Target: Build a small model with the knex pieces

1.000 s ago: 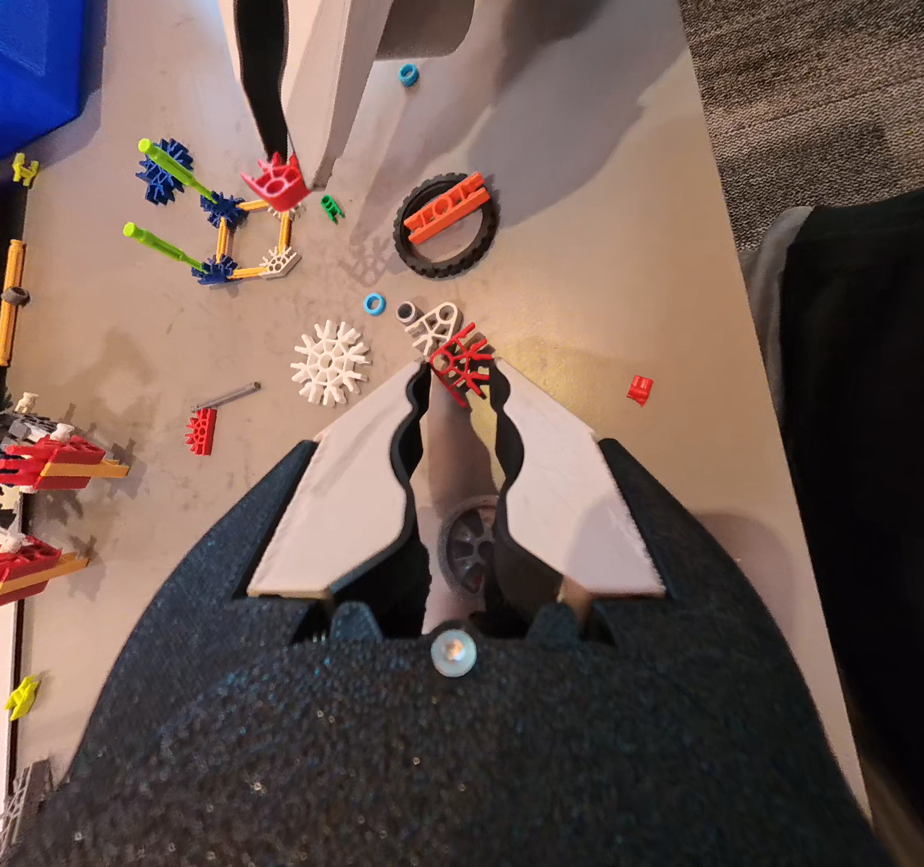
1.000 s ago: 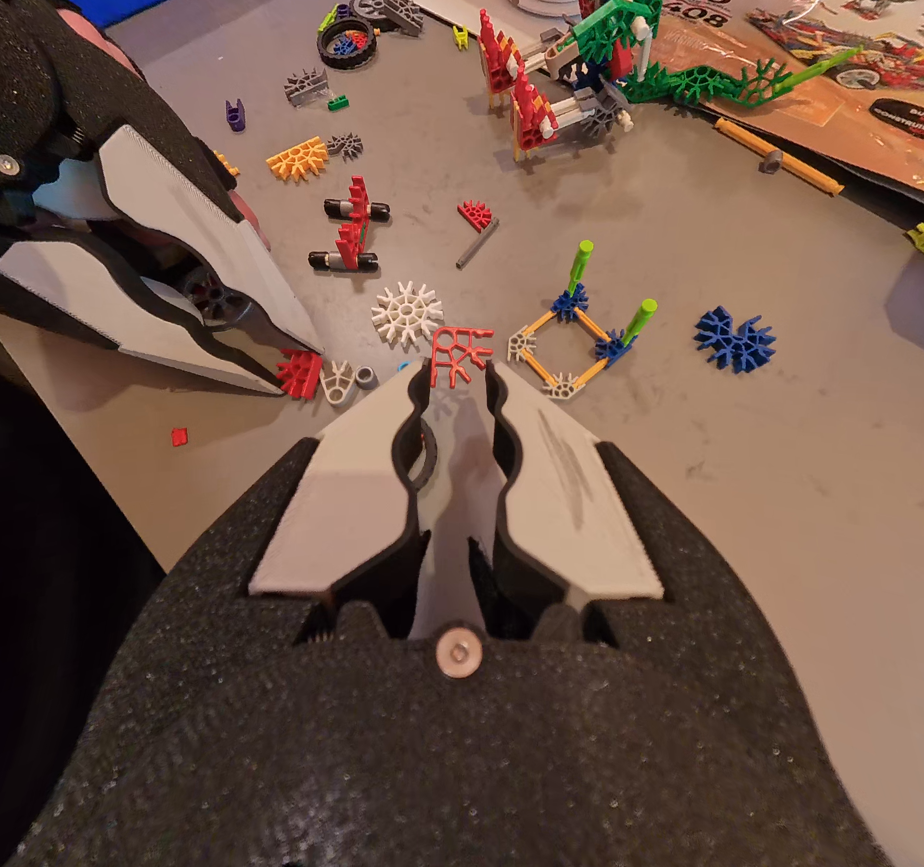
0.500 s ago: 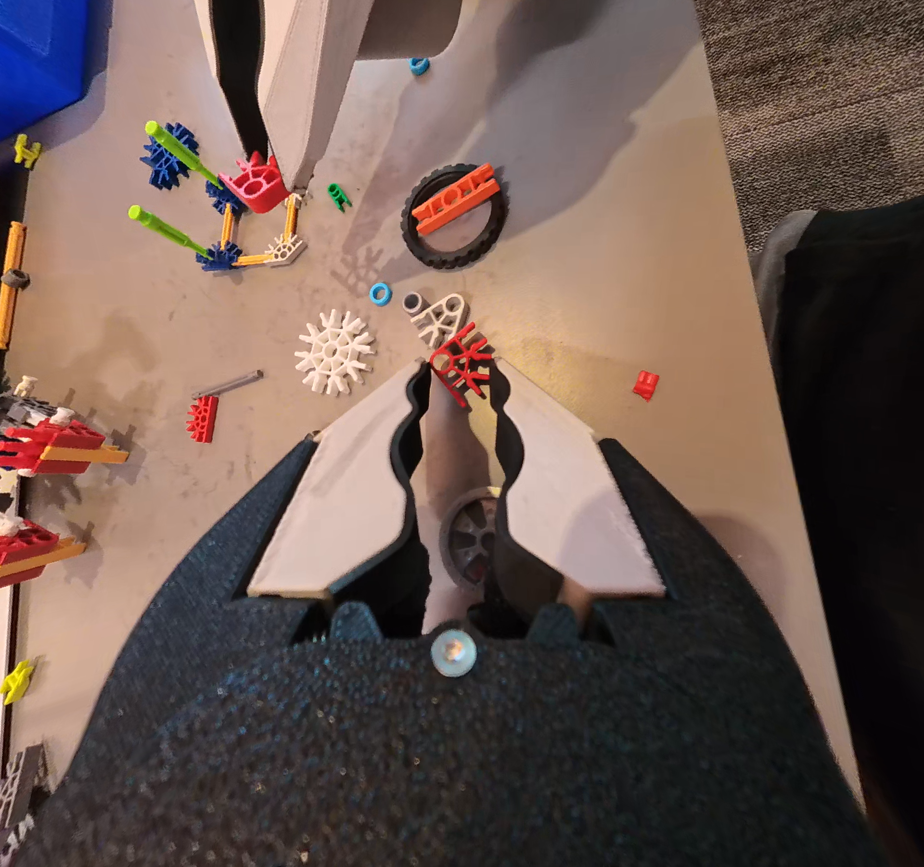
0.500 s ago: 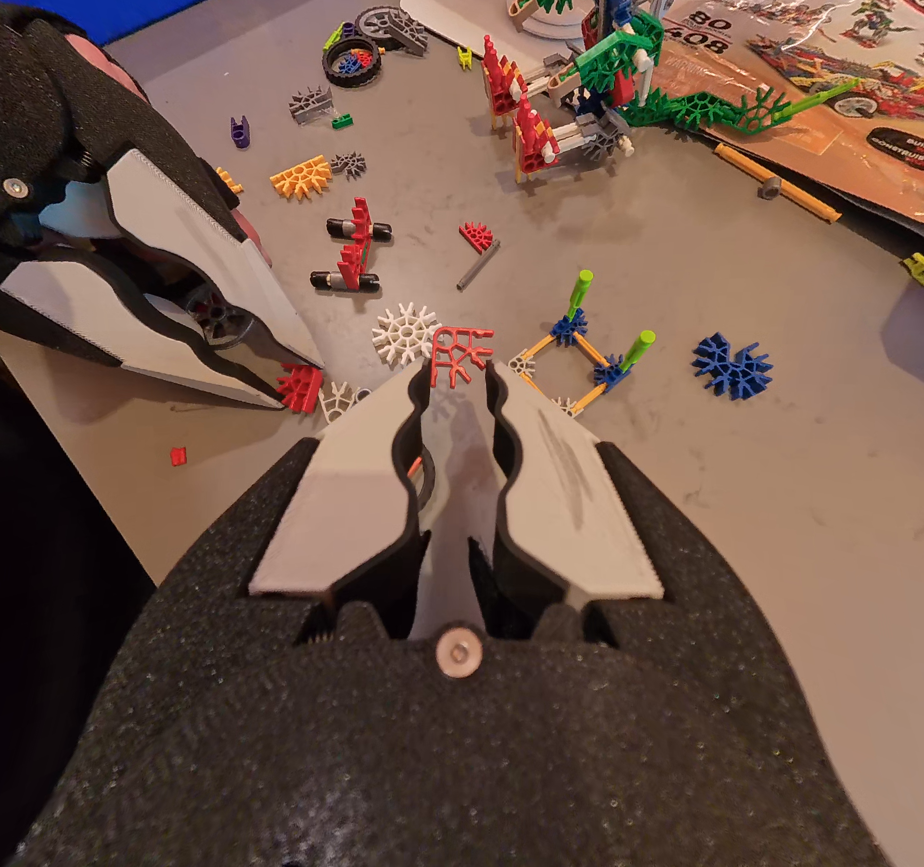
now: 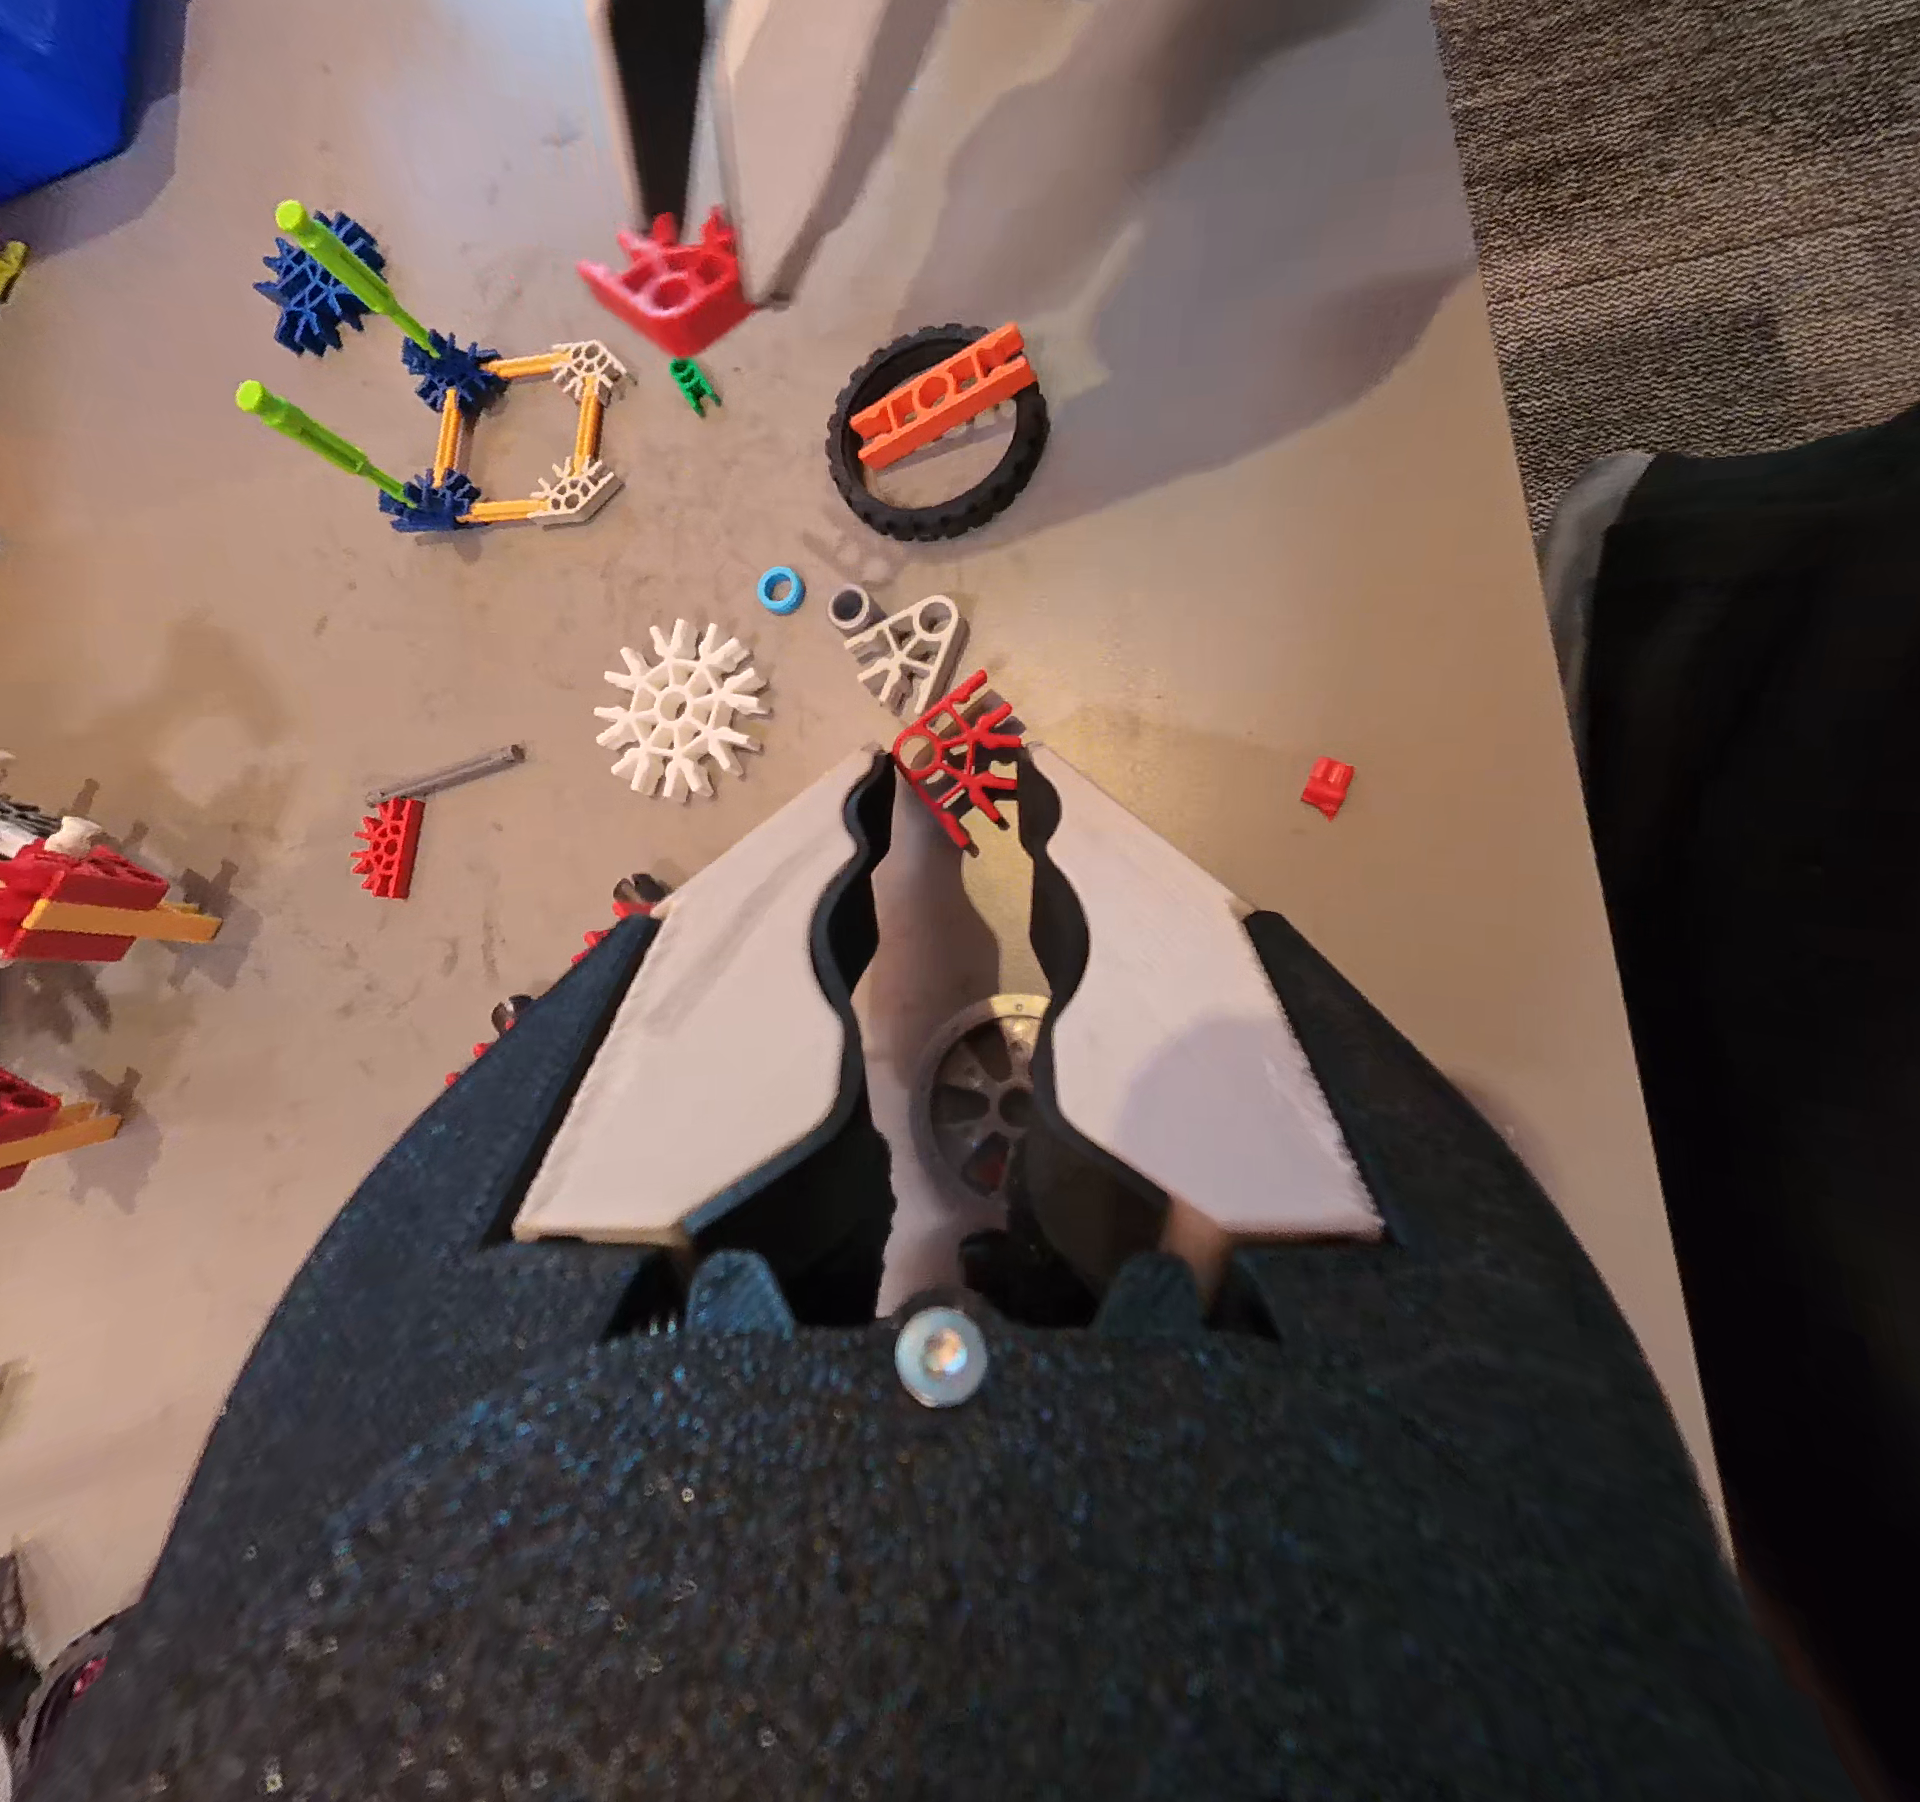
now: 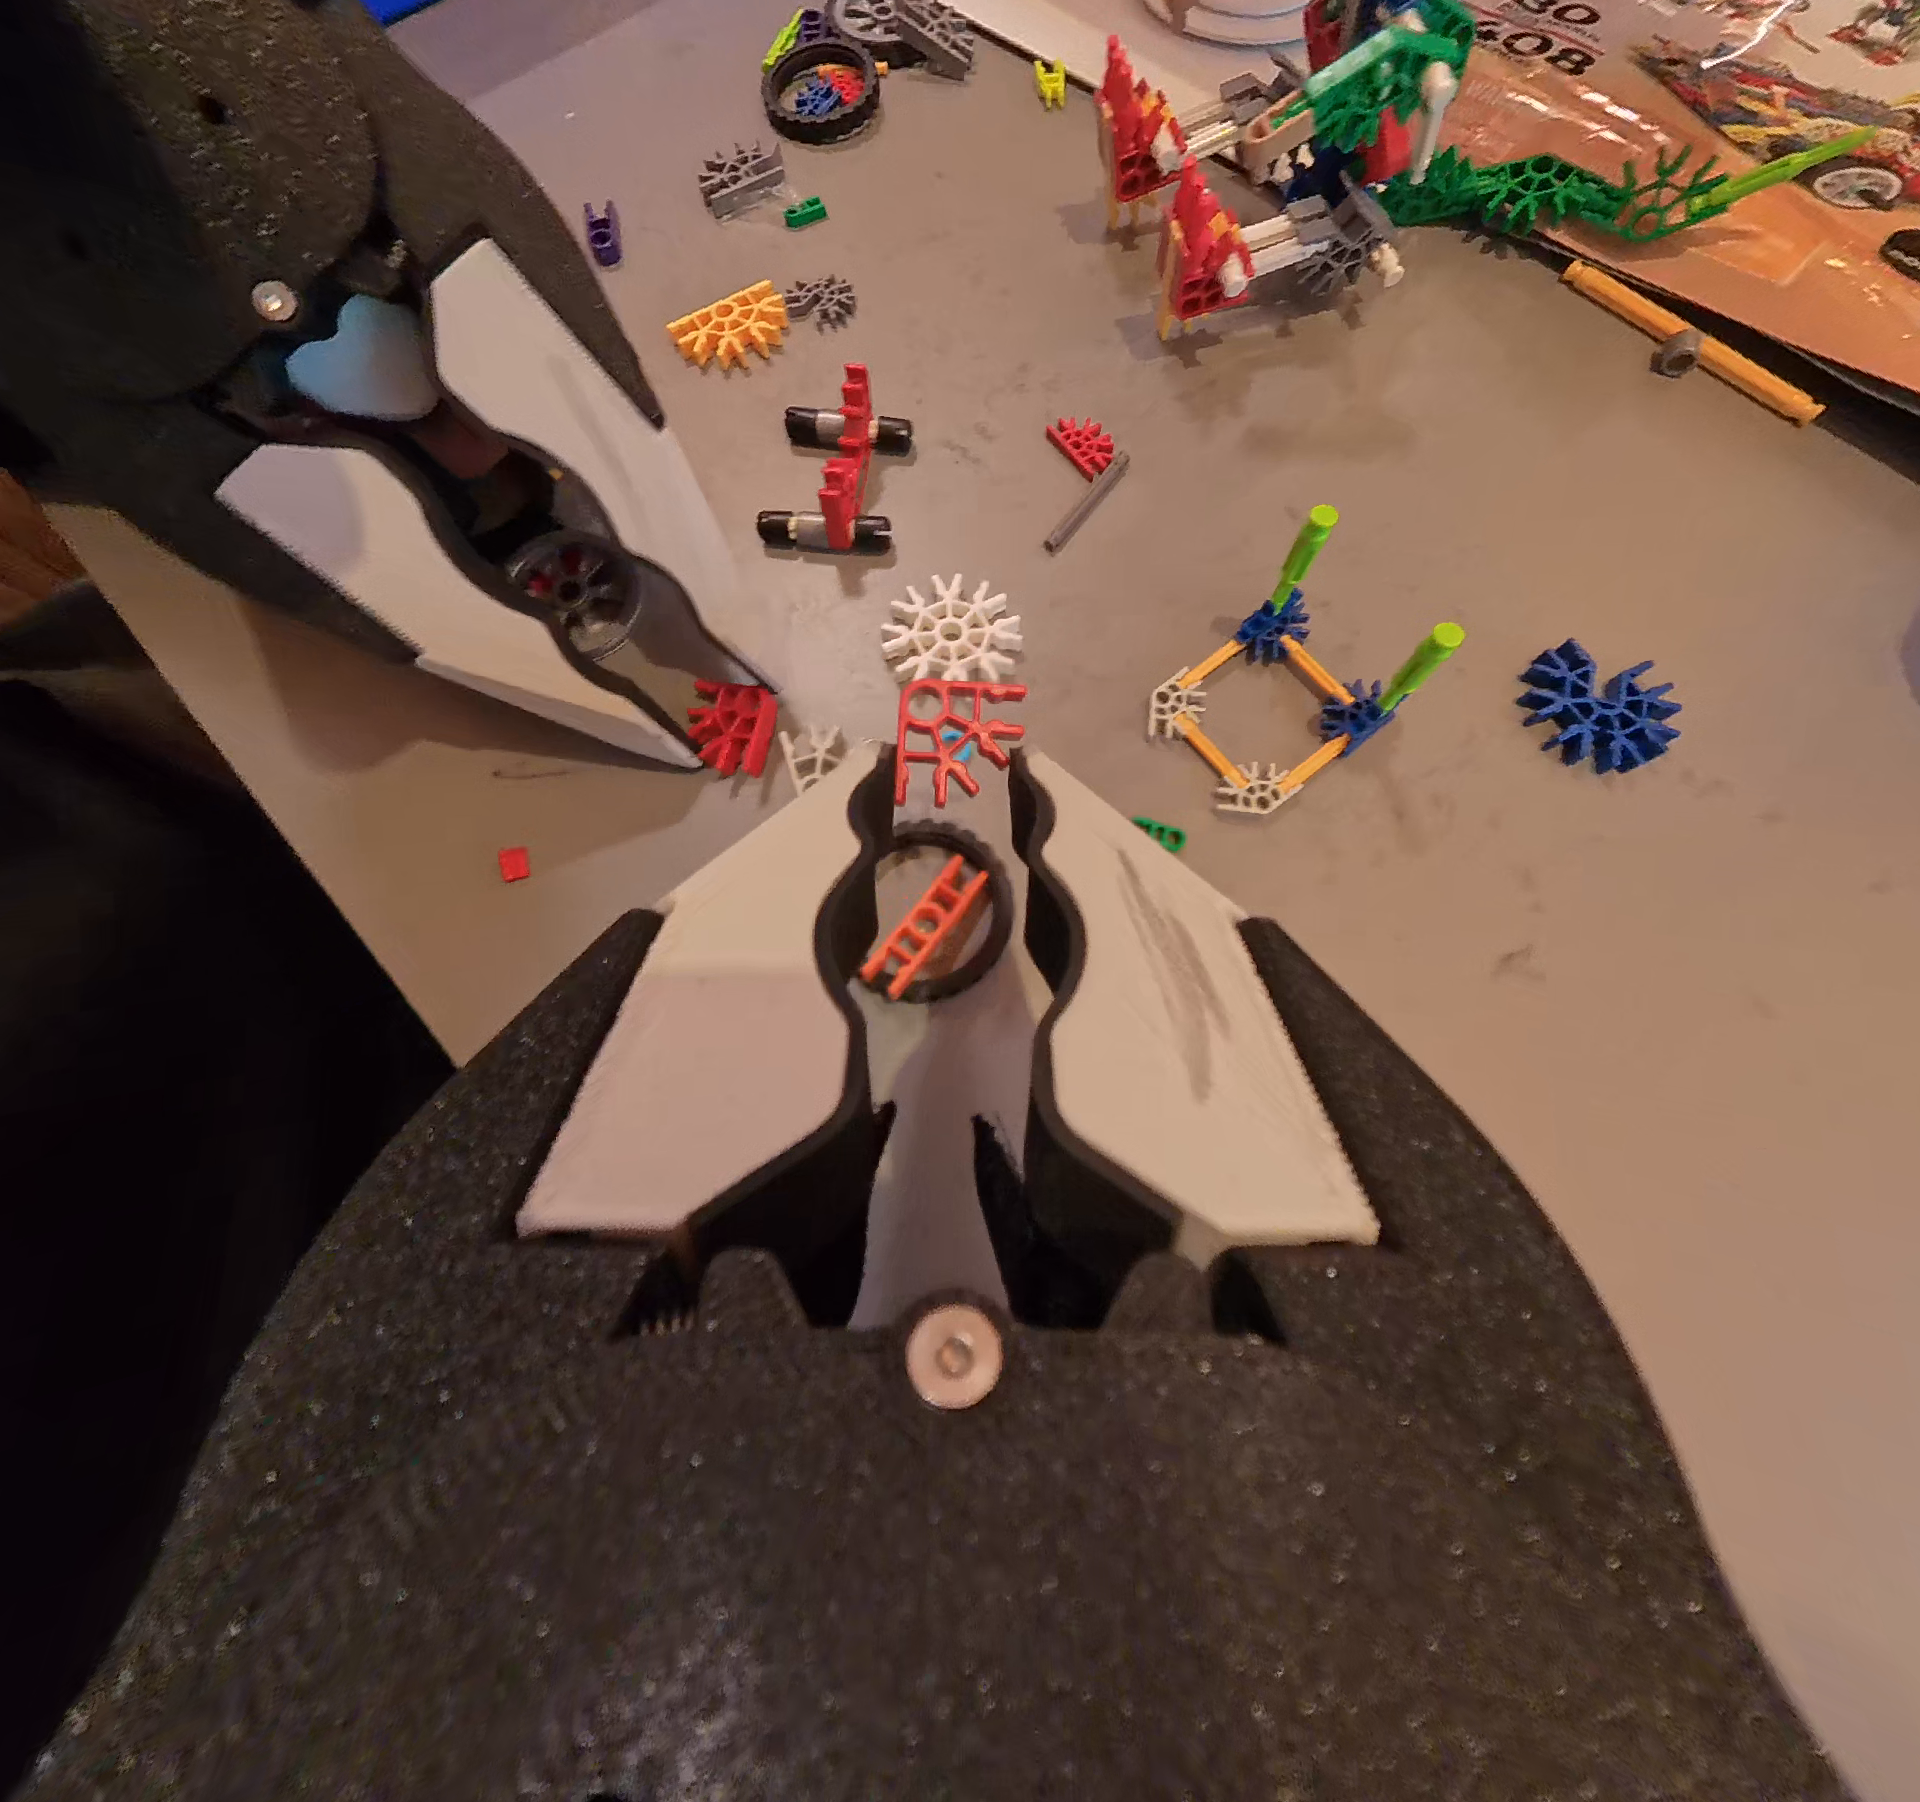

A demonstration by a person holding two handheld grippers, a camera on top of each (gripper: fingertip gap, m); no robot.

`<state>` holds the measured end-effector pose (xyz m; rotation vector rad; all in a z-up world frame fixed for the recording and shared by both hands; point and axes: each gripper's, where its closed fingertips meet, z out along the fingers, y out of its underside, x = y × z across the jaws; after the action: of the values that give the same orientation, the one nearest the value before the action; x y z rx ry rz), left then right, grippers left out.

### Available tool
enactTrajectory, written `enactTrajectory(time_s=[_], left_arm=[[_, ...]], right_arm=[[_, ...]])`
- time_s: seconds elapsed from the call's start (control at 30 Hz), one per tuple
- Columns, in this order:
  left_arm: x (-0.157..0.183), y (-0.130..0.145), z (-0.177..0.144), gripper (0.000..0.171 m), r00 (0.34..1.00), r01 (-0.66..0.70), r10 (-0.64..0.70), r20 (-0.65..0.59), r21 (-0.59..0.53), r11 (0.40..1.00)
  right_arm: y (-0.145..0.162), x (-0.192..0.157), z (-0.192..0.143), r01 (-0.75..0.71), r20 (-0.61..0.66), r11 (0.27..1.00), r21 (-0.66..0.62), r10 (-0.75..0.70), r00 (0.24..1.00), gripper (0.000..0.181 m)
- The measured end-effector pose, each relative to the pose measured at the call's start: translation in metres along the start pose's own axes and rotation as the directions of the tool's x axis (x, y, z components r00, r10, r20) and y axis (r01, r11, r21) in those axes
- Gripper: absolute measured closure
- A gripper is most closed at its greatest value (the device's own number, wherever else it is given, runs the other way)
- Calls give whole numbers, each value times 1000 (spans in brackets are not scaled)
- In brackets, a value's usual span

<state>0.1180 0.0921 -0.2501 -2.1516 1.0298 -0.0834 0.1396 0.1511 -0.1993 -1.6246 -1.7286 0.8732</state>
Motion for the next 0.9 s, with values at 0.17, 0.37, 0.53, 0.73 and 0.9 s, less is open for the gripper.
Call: enactTrajectory(time_s=[0.17,0.37,0.53,0.73,0.9], left_arm=[[3,0,-3,151,1000,15,-14,-20,13,1000],[5,2,-6,150,999,21,-20,-42,8,1000],[3,3,-8,150,999,26,-25,-36,7,1000],[7,5,-7,151,998,18,-18,-54,-4,1000],[10,6,-7,151,998,12,-13,-64,-10,1000]], right_arm=[[10,-24,-4,11,46,999,-35,-9,999,160],[28,-50,0,26,103,995,-97,-16,995,160],[39,-62,6,35,118,989,-146,-18,993,160],[42,-65,14,8,98,986,-164,9,995,159],[45,-68,9,31,107,984,-177,-12,994,145]])
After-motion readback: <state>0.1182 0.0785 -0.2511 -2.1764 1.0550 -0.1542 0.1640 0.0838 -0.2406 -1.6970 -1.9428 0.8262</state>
